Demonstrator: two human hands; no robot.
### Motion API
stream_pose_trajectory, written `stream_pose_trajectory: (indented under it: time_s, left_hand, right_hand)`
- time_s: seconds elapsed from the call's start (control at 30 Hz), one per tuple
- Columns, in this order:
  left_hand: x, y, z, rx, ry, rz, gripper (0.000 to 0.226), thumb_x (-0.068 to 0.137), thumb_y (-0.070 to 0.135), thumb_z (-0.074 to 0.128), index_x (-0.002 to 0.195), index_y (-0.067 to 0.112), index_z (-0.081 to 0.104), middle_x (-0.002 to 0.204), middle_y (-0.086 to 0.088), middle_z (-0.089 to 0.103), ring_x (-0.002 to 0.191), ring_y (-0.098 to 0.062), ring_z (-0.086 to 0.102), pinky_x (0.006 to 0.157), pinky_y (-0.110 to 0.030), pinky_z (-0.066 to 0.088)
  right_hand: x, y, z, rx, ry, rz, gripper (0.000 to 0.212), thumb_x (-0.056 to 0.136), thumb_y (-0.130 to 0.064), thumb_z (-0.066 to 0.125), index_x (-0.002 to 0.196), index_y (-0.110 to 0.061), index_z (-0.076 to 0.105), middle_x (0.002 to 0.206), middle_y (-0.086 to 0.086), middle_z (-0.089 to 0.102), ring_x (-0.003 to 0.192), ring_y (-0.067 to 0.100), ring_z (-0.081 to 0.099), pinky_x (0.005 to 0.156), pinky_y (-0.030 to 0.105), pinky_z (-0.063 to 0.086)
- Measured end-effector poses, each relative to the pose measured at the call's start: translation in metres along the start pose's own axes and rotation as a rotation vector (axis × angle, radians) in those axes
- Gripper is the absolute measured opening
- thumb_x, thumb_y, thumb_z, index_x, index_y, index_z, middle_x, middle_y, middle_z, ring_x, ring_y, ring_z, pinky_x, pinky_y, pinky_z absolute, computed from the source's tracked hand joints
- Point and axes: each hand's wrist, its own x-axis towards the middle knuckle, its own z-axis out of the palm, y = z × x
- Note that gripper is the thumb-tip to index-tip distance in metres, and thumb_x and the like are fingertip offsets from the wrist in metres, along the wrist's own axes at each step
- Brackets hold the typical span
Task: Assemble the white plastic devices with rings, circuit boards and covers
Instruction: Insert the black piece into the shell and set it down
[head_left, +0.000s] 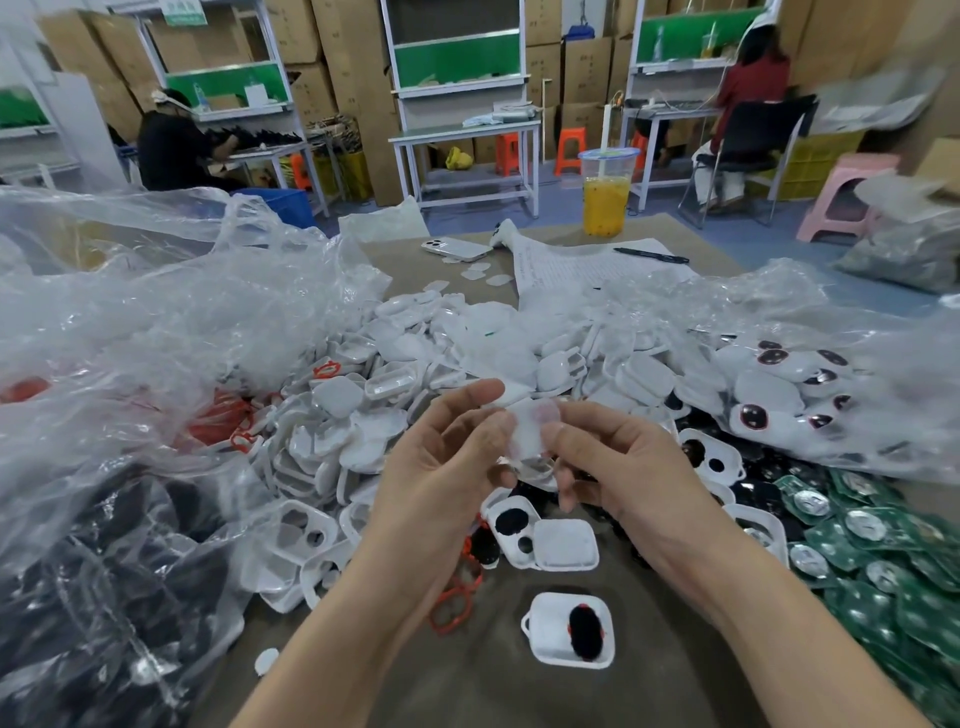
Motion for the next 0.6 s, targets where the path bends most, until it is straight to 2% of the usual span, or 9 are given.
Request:
stream_pose_trajectory:
  time_s: [0.1,0.23,0.33,0.43,0.53,0.6]
  left_hand:
    - [0.0006,-0.0032,-0.0006,0.068,-0.011,-0.016,0.022,0.082,0.025,0.076,0.104,0.022,0.076,0.093,-0.002,0.074,0.081,-0.011,0.068,0.07,-0.024,0.054]
    - [0.0009,-0.0048,0.0007,0.111,0.006,-0.031,0.024,0.085,0.028,0.078,0.103,0.013,0.076,0.086,0.0,0.071,0.077,-0.011,0.064,0.068,-0.024,0.053]
    - [0.0007,-0.0042,0.0014,0.098,0.001,-0.034,0.013,0.082,0.03,0.076,0.09,0.02,0.08,0.078,0.001,0.067,0.072,-0.011,0.061,0.068,-0.024,0.053]
    - [0.0019,-0.0053,0.0001,0.123,-0.013,-0.037,0.008,0.086,0.031,0.078,0.088,0.023,0.08,0.078,0.002,0.068,0.071,-0.01,0.061,0.069,-0.024,0.053]
    - [0.0028,-0.0079,-0.0037,0.197,0.0,-0.049,0.02,0.083,0.038,0.075,0.094,0.022,0.078,0.08,0.0,0.069,0.073,-0.013,0.062,0.077,-0.038,0.05]
    - [0.0026,-0.0087,-0.0062,0.238,-0.001,-0.045,0.028,0.083,0.044,0.076,0.099,0.021,0.076,0.082,-0.001,0.069,0.076,-0.016,0.062,0.081,-0.045,0.047]
  right_hand:
    - [0.0013,0.0,-0.0014,-0.001,0.005,-0.01,0.03,0.076,-0.034,0.079,0.102,-0.018,0.079,0.078,0.002,0.068,0.062,0.012,0.057,0.057,0.026,0.052]
    - [0.0015,-0.0008,-0.0025,0.015,0.0,-0.015,0.037,0.071,-0.043,0.087,0.098,-0.019,0.08,0.078,0.0,0.069,0.063,0.011,0.059,0.056,0.023,0.051]
    - [0.0017,-0.0012,-0.0021,0.053,0.001,-0.009,0.032,0.07,-0.041,0.084,0.092,-0.019,0.08,0.077,-0.001,0.068,0.062,0.011,0.059,0.055,0.023,0.052]
    - [0.0017,-0.0021,-0.0019,0.097,-0.016,0.016,0.03,0.07,-0.037,0.082,0.093,-0.017,0.081,0.076,0.001,0.068,0.063,0.011,0.06,0.054,0.023,0.053]
    - [0.0002,-0.0037,-0.0015,0.043,-0.053,0.025,0.041,0.071,-0.037,0.08,0.105,-0.014,0.078,0.085,0.006,0.069,0.066,0.01,0.059,0.056,0.024,0.053]
    - [-0.0003,-0.0047,-0.0014,0.018,-0.045,0.019,0.041,0.072,-0.036,0.08,0.106,-0.013,0.078,0.087,0.006,0.07,0.066,0.01,0.058,0.057,0.023,0.052]
